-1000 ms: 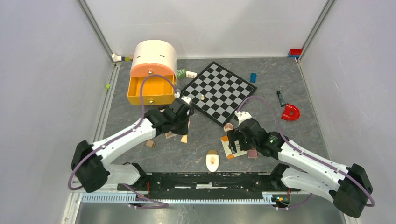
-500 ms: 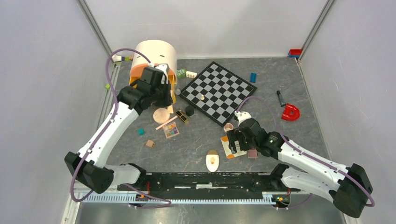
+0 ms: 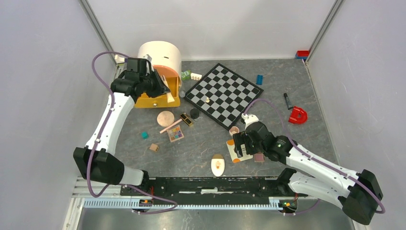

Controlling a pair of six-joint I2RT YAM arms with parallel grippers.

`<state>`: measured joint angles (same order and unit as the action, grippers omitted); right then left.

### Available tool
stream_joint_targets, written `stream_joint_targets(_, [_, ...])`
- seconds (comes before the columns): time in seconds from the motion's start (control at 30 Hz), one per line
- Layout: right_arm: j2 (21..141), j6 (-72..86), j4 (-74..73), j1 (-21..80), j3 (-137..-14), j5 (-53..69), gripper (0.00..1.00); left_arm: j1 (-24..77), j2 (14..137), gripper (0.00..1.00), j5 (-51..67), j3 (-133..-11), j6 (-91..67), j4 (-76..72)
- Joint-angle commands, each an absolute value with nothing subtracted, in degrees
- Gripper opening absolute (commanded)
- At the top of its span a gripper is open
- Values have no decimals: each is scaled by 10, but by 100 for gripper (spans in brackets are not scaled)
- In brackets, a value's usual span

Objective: Organize the makeup
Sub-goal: Place the makeup in the drawer.

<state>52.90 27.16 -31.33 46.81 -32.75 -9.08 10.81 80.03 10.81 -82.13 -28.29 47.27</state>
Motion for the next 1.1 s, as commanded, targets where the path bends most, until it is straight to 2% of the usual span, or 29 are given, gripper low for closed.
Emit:
stream_joint_targets(0.0, [516, 282, -305, 467, -324, -92, 98, 86, 795, 20, 121, -824, -420, 391])
stream_joint_targets(0.27, [515, 290, -304, 467, -326, -94, 98, 72, 806, 20, 48, -799, -555, 356])
stream_joint_targets(0.63, [518, 290, -303, 467, -325, -98, 98, 69, 808, 21, -59, -745, -637, 317])
stream_joint_targets(1.07, [524, 281, -308, 467, -331, -108, 98, 67, 885, 26, -72, -733, -653, 295])
